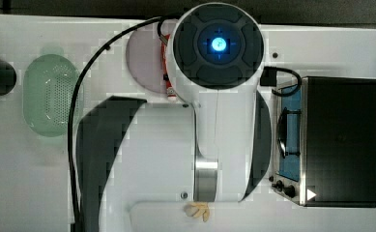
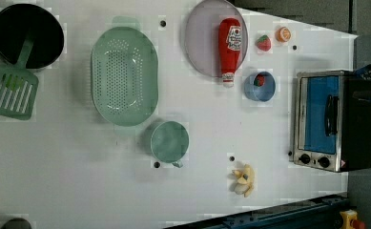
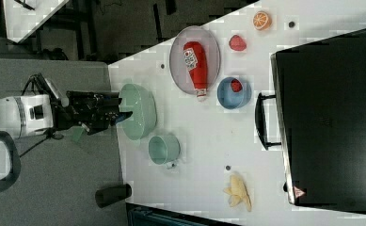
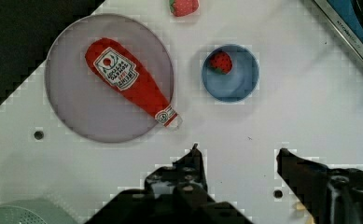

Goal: Pick ketchup from plate and place it on table.

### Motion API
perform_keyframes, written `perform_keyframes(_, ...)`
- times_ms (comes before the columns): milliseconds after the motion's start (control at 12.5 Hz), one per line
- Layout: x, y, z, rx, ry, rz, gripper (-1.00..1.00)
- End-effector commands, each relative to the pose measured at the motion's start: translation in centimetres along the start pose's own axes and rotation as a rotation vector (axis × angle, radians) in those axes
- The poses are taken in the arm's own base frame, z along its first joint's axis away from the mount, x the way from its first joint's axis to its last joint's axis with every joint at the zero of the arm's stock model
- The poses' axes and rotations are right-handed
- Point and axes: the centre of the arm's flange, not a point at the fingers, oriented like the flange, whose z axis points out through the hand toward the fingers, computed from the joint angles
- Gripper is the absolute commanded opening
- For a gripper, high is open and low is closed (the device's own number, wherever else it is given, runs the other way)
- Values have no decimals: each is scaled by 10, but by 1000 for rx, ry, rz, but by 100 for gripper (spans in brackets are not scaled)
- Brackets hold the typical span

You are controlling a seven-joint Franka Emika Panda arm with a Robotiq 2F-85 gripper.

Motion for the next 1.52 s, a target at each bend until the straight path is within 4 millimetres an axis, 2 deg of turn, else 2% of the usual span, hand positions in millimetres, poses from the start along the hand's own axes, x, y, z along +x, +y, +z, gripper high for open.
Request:
perform_keyframes(80,-22,43,0,-32,-73,34,59)
perform_keyframes(240,-19,36,12,-37,-80,23,99)
perform_keyframes(480,-5,10,48,-16,-65,-28,100)
perform_keyframes(800,8,-36,118,31,-34,-119,100)
perform_keyframes(1120,20,-71,190,91,20,-361,100)
perform_keyframes(1520,36,-98,275,120,66,-633,100)
